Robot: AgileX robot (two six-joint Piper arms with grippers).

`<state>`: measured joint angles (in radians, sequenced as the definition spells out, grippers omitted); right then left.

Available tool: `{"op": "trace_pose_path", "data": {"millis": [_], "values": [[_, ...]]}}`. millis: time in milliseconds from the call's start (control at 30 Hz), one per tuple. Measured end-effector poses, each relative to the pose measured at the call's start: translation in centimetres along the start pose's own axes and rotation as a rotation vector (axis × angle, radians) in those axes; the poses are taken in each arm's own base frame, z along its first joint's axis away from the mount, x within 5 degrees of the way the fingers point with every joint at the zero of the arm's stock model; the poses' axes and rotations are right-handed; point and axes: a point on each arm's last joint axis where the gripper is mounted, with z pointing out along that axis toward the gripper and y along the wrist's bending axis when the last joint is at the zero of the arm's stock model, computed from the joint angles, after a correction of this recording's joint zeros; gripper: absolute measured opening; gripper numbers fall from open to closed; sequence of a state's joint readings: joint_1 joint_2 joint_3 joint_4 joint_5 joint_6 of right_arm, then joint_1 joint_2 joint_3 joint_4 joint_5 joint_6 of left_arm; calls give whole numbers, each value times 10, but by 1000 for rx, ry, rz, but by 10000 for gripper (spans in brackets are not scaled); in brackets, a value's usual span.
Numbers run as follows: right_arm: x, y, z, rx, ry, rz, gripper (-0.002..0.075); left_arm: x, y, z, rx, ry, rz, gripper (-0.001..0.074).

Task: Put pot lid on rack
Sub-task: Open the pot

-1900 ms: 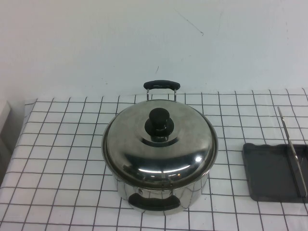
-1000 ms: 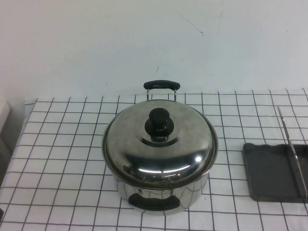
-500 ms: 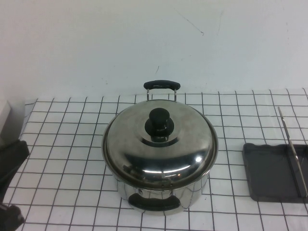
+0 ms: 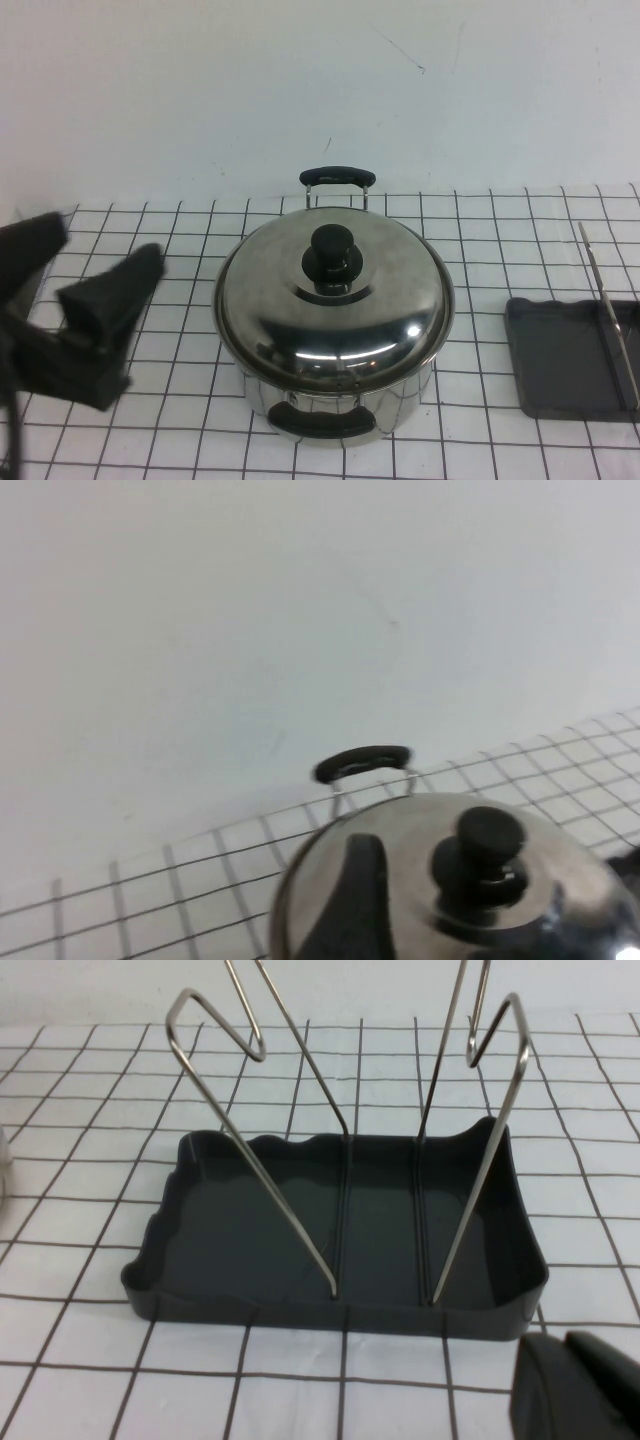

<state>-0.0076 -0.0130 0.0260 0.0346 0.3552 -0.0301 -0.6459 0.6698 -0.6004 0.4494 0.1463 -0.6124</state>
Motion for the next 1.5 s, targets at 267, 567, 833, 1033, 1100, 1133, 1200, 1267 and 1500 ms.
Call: {"op": "trace_pose_path", "data": {"millis": [267, 567, 833, 1033, 1100, 1133, 1200, 1267, 1500], "values": [[0, 0, 0, 0, 0, 0, -3, 16, -28, 76, 203, 35, 53, 617], [0, 0, 0, 0, 0, 0, -3, 51, -38, 156, 280, 103, 116, 614], [0, 0, 0, 0, 0, 0, -3, 71, -38, 189, 280, 79, 117, 609], [0, 0, 0, 0, 0, 0, -3, 76, -36, 199, 262, 40, 125, 608], [0, 0, 0, 0, 0, 0, -3, 77, -35, 200, 252, 40, 133, 608], [0, 0, 0, 0, 0, 0, -3, 79, -34, 202, 243, 46, 139, 607], [0, 0, 0, 0, 0, 0, -3, 81, -32, 203, 233, 51, 140, 607], [0, 0, 0, 0, 0, 0, -3, 80, -29, 204, 224, 43, 136, 607], [0, 0, 0, 0, 0, 0, -3, 79, -27, 205, 218, 26, 131, 602]]}}
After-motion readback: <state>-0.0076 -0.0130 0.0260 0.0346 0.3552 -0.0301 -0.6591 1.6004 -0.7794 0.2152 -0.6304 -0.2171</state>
